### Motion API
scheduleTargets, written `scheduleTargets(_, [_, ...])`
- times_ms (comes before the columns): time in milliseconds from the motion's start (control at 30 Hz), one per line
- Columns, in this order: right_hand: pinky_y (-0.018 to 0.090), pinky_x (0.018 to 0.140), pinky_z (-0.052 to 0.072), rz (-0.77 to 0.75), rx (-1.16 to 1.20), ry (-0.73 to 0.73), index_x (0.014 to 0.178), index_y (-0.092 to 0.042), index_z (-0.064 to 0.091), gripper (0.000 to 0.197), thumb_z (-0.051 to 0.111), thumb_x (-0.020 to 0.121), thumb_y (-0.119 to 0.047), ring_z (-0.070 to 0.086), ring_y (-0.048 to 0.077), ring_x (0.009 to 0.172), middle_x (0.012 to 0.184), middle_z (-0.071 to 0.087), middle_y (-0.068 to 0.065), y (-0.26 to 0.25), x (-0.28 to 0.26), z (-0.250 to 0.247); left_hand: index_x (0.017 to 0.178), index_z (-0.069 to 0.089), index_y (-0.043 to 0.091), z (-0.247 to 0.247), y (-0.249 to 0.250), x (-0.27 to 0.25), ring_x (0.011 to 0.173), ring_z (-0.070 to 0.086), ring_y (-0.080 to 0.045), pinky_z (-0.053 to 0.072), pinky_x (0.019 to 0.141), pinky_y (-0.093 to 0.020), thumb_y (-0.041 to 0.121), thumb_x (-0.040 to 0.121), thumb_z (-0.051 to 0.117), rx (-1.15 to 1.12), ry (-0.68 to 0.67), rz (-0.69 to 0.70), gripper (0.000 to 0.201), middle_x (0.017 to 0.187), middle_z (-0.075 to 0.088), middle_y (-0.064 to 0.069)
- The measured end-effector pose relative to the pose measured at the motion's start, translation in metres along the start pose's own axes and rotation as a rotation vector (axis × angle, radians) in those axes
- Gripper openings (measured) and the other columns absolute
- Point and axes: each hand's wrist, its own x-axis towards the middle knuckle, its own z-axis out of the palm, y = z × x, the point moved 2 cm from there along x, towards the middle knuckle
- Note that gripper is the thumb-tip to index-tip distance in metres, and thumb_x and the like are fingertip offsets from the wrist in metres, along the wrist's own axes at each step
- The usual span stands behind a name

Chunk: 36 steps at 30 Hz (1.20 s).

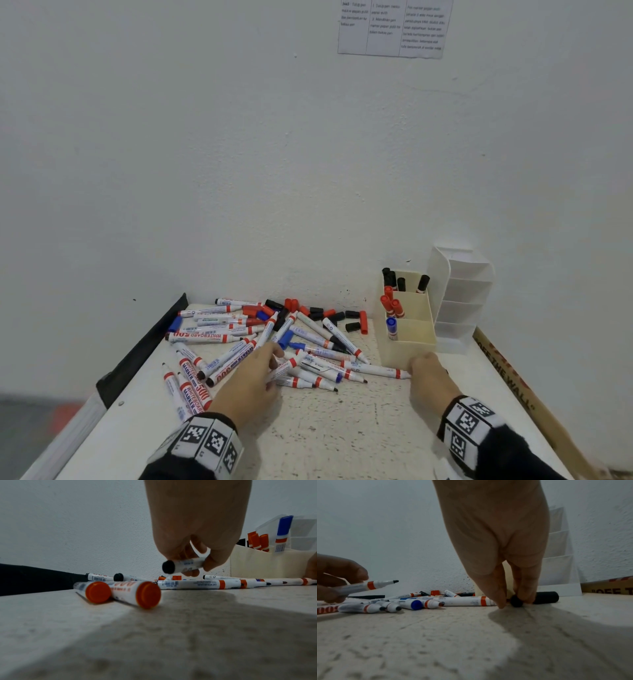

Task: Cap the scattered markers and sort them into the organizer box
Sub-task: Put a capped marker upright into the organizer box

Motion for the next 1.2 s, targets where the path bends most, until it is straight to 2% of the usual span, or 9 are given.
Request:
scheduleTargets(167, [0.026, 0.08, 0.036, -0.007, -0.028, 0.048, 0.111, -0.006, 0.046, 0.018, 0.036, 0.096, -0.011, 0.046, 0.016, 0.083, 0.1, 0.046, 0.008, -0.008, -0.003, 0.004, 0.105, 0.053, 0.031, 0.005, 0.003, -0.003, 0.094, 0.052, -0.002, 0.042, 0.075, -0.012, 0.023, 0.092, 0.05, -0.036, -0.098, -0.005, 0.015, 0.108, 0.055, 0.009])
scheduleTargets(267, [0.019, 0.082, 0.043, 0.012, -0.02, 0.035, 0.113, -0.005, 0.05, 0.022, 0.049, 0.091, -0.008, 0.044, 0.014, 0.084, 0.104, 0.052, 0.005, -0.009, 0.0, 0.004, 0.089, 0.059, 0.031, 0.009, 0.005, -0.004, 0.079, 0.053, -0.006, 0.047, 0.073, -0.021, 0.026, 0.09, 0.053, -0.076, -0.252, -0.039, 0.008, 0.096, 0.061, 0.005])
scheduleTargets(400, [0.013, 0.063, 0.04, -0.059, -0.016, -0.029, 0.088, -0.013, 0.05, 0.01, 0.06, 0.086, -0.011, 0.047, 0.013, 0.078, 0.082, 0.047, -0.002, -0.015, -0.008, -0.004, 0.093, 0.052, 0.036, 0.009, 0.004, -0.004, 0.085, 0.057, -0.008, 0.049, 0.077, -0.02, 0.025, 0.092, 0.05, -0.051, -0.289, -0.047, 0.011, 0.097, 0.061, 0.01])
scheduleTargets(533, [0.011, 0.069, 0.038, -0.182, 0.057, 0.033, 0.094, -0.017, 0.051, 0.012, 0.056, 0.087, -0.007, 0.044, 0.011, 0.084, 0.095, 0.045, -0.001, -0.02, -0.017, -0.007, 0.103, 0.051, 0.035, 0.008, 0.001, -0.003, 0.098, 0.059, -0.01, 0.05, 0.087, -0.022, 0.023, 0.093, 0.049, -0.011, -0.242, -0.033, 0.016, 0.106, 0.061, 0.009])
scheduleTargets(733, [0.001, 0.072, 0.039, -0.472, 0.221, 0.038, 0.1, -0.017, 0.065, 0.019, 0.058, 0.086, -0.006, 0.046, 0.001, 0.09, 0.098, 0.043, -0.013, -0.055, -0.033, 0.005, 0.118, 0.057, 0.022, 0.01, 0.001, 0.001, 0.098, 0.051, -0.004, 0.04, 0.085, -0.014, 0.021, 0.094, 0.049, 0.05, -0.219, 0.012, 0.026, 0.105, 0.053, 0.013])
scheduleTargets(800, [0.002, 0.073, 0.038, -0.525, 0.235, 0.021, 0.094, -0.029, 0.062, 0.023, 0.058, 0.086, -0.007, 0.048, 0.002, 0.092, 0.1, 0.048, -0.012, -0.067, -0.035, 0.011, 0.121, 0.058, 0.022, 0.009, 0.0, 0.001, 0.099, 0.05, -0.004, 0.041, 0.089, -0.015, 0.023, 0.094, 0.051, 0.054, -0.21, 0.024, 0.028, 0.107, 0.053, 0.013])
scheduleTargets(933, [0.004, 0.067, 0.039, -0.554, 0.246, -0.047, 0.072, -0.043, 0.047, 0.04, 0.067, 0.079, -0.009, 0.047, -0.002, 0.083, 0.094, 0.045, -0.016, -0.082, -0.037, 0.02, 0.122, 0.058, 0.025, 0.008, 0.0, 0.001, 0.099, 0.048, 0.0, 0.037, 0.088, -0.013, 0.025, 0.093, 0.053, 0.034, -0.204, 0.052, 0.029, 0.108, 0.053, 0.016])
scheduleTargets(1100, [0.009, 0.064, 0.042, -0.589, 0.274, -0.081, 0.079, -0.039, 0.051, 0.03, 0.07, 0.078, -0.017, 0.048, 0.002, 0.077, 0.096, 0.048, -0.012, -0.09, -0.044, 0.023, 0.116, 0.061, 0.029, 0.008, 0.001, 0.001, 0.093, 0.051, -0.001, 0.038, 0.079, -0.014, 0.026, 0.092, 0.054, 0.013, -0.213, 0.063, 0.025, 0.103, 0.056, 0.015])
scheduleTargets(1200, [0.009, 0.066, 0.038, -0.598, 0.259, -0.082, 0.074, -0.042, 0.048, 0.032, 0.071, 0.078, -0.02, 0.045, -0.001, 0.076, 0.094, 0.048, -0.013, -0.093, -0.045, 0.028, 0.116, 0.062, 0.028, 0.009, 0.002, 0.001, 0.095, 0.053, -0.005, 0.042, 0.085, -0.019, 0.025, 0.093, 0.052, 0.007, -0.24, 0.064, 0.025, 0.105, 0.06, 0.011])
